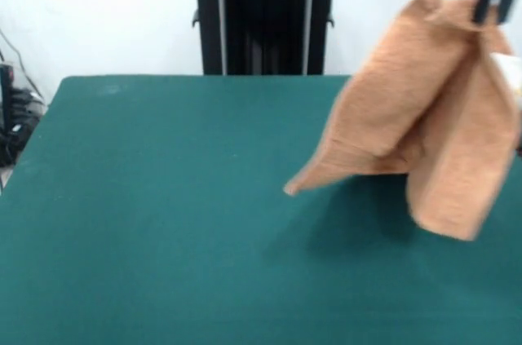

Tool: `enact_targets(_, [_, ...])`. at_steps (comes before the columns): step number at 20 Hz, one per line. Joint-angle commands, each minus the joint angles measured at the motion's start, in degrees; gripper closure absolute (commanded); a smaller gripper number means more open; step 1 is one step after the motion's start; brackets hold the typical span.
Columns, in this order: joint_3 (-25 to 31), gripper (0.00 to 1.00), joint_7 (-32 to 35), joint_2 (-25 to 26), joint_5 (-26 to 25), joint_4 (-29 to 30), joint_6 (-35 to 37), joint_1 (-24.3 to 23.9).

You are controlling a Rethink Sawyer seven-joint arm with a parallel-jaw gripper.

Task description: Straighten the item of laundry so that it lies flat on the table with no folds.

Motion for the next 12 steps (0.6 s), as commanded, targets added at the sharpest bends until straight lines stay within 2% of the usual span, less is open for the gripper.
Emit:
enact_targets(1, [3.19,1.0,22.07,5.54,5.66,-5.41,6.43,3.59])
enact_targets(4, [2.16,1.0,20.08,7.36,3.81,-6.15,4.13,3.88])
enact_targets(9, [-1.47,1.0,12.63,11.43,-5.31,-4.52,-6.06,1.91])
enact_targets(12, [-2.06,1.0,9.6,13.14,-8.84,-4.69,-10.25,0.36])
